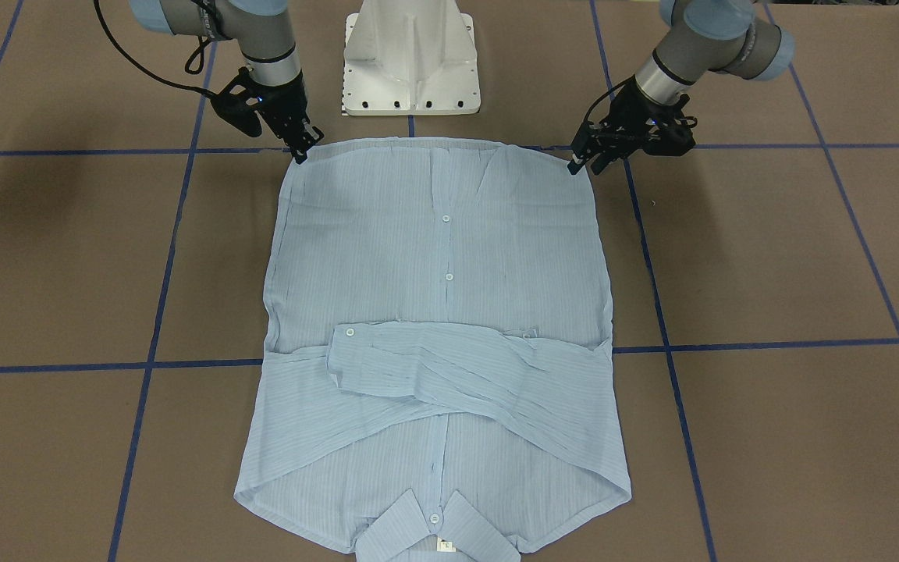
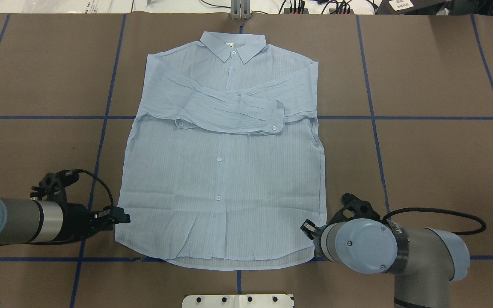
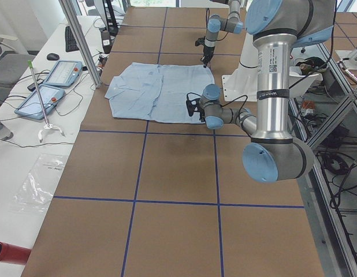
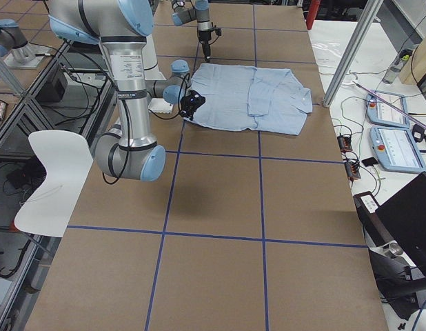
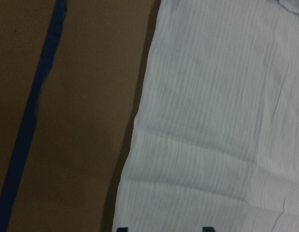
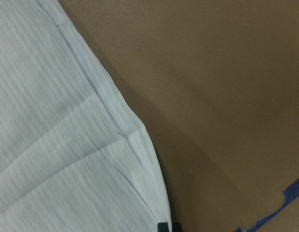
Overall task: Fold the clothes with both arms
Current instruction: 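Grasp the hem corners nearest the robot with both grippers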
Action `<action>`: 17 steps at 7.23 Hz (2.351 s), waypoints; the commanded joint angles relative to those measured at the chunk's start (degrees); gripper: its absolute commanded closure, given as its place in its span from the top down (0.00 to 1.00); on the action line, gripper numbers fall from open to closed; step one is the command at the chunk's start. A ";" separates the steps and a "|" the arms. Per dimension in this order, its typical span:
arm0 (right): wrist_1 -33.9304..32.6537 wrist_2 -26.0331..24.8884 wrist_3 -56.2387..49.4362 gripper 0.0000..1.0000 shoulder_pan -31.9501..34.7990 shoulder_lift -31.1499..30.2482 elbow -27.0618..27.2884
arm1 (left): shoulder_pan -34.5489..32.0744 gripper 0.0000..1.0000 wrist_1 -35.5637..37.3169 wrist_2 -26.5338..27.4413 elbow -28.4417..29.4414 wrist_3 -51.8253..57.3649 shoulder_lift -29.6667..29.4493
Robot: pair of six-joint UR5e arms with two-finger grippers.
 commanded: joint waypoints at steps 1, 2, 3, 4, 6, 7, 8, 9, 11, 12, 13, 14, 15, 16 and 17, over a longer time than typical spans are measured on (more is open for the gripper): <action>0.00 0.01 -0.01 0.00 -0.02 0.03 -0.10 | 2.85 0.67 2.95 2.93 -0.07 -7.15 -0.21; 0.00 0.01 -0.01 0.00 -0.02 0.03 -0.19 | 2.85 0.67 6.89 3.19 -0.76 -7.17 -0.99; 0.00 -0.08 -0.01 0.00 -0.02 0.03 -0.10 | 2.85 0.67 9.63 3.37 -0.77 -7.17 -1.96; 0.00 0.01 -0.01 0.00 -0.11 0.03 -0.10 | 2.94 0.66 11.92 3.37 -0.68 -7.17 -2.92; 0.00 0.01 -0.01 0.00 -0.11 0.03 -0.10 | 3.64 0.62 14.40 3.37 -0.95 -7.17 -3.99; 0.00 -0.08 0.08 0.00 -0.11 0.03 -0.19 | 4.69 0.61 15.36 3.46 -0.95 -7.17 -3.99; 0.00 0.01 0.17 0.00 -0.11 0.12 -0.19 | 5.04 0.60 17.11 3.54 -1.47 -7.17 -4.08; 0.00 -0.08 0.25 0.00 -0.11 0.12 -0.19 | 5.31 0.59 19.82 3.63 -2.60 -7.09 -3.90; 0.00 -0.08 0.69 0.00 -0.11 0.12 -0.19 | 5.49 0.57 22.74 3.63 -3.58 -7.09 -3.99; 0.00 -0.08 0.87 0.00 -0.11 0.12 -0.27 | 5.66 0.55 24.32 3.63 -3.76 -7.09 -4.16; 0.00 -0.08 0.87 0.00 -0.20 0.12 -0.28 | 5.66 0.51 24.33 4.50 -3.93 -7.09 -4.08; 0.00 -0.16 0.87 0.00 -0.20 0.12 -0.36 | 5.66 0.45 24.33 4.95 -4.02 -7.09 -4.08; 0.00 -0.16 0.87 0.00 -0.20 0.12 -0.36 | 5.66 0.35 24.33 5.12 -4.54 -7.09 -4.08; 0.00 -0.16 0.87 0.00 -0.29 0.12 -0.45 | 5.66 0.11 24.85 6.00 -5.94 -7.09 -3.99; 0.00 -0.25 0.87 0.00 -0.37 0.03 -0.63 | 5.66 0.00 27.12 6.09 -6.56 -7.09 -4.08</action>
